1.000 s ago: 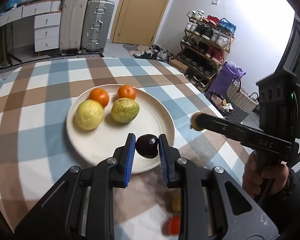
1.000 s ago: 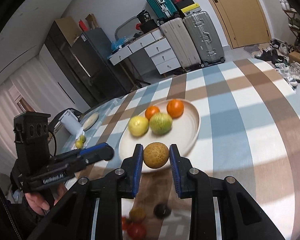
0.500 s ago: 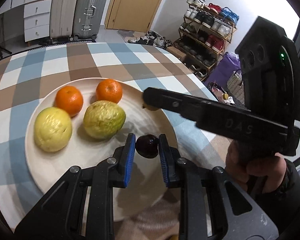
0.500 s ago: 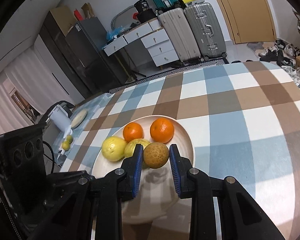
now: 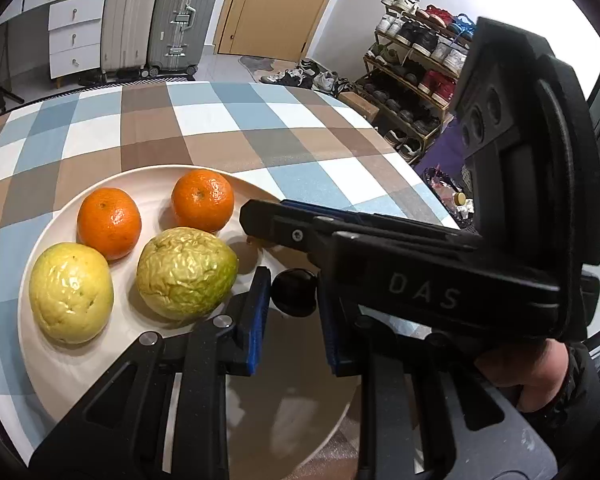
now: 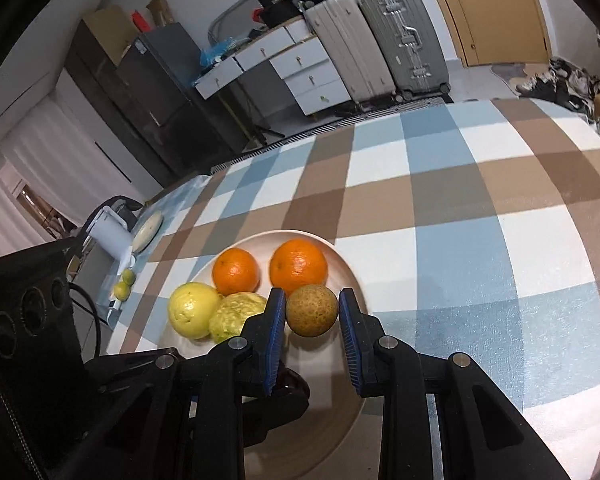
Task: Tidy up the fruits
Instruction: 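Carry the plum in the left tool over the plate while the right tool carries the brown fruit, then open both tools to set the plum and brown fruit on the plate, then move the right tool down to a red tomato, then close the right tool on the red tomato, then close the left tool on the other red tomato while the right tool holds its tomato, then carry the left tool's tomato to the plate while the right tool carries its tomato, then open both tools to release the tomatoes on the plate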
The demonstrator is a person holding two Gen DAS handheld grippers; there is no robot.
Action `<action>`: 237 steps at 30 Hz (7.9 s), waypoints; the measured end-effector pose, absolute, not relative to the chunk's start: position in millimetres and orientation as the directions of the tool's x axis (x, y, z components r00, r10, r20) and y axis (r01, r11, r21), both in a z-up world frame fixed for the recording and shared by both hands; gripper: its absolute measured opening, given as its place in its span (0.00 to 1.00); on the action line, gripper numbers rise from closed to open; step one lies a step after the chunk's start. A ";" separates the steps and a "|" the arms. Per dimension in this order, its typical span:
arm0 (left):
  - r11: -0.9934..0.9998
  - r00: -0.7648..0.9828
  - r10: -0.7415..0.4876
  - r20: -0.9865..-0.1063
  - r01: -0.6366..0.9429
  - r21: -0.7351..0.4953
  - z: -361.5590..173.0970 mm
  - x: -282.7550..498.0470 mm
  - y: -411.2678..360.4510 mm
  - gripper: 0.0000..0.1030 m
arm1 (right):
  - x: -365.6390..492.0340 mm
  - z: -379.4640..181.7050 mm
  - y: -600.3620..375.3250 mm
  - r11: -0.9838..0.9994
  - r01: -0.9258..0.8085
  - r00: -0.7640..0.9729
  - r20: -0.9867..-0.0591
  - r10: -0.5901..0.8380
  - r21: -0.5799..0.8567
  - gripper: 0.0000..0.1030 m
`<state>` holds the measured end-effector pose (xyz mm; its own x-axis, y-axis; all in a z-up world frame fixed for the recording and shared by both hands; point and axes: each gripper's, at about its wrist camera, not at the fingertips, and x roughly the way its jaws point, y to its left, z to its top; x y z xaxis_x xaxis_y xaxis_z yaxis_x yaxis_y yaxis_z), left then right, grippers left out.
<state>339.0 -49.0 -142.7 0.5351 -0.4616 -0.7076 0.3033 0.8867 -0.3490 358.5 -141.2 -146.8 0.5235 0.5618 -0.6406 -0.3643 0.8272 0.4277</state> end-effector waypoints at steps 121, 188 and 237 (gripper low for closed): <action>0.960 0.722 -0.257 -0.642 0.114 -0.256 -129.9 77.7 41.5 0.99 | 97.0 -166.3 -138.2 0.842 -0.398 0.552 -0.639 0.536 0.363 0.28; 0.902 0.611 -0.431 -0.665 0.301 -0.308 -107.6 139.3 30.1 0.25 | 118.9 -140.1 -170.9 0.815 -0.401 0.614 -0.538 0.578 0.418 0.28; 0.926 0.654 -0.363 -0.664 0.174 -0.335 -139.1 259.5 83.9 0.26 | 290.7 -148.8 -61.2 0.786 -0.460 0.452 -0.653 0.608 0.413 0.41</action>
<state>259.5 83.9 -139.1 0.6537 -0.3630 -0.6640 0.1739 0.9260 -0.3350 290.7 -61.2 -148.8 0.4516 0.6075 -0.6535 -0.4604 0.7860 0.4125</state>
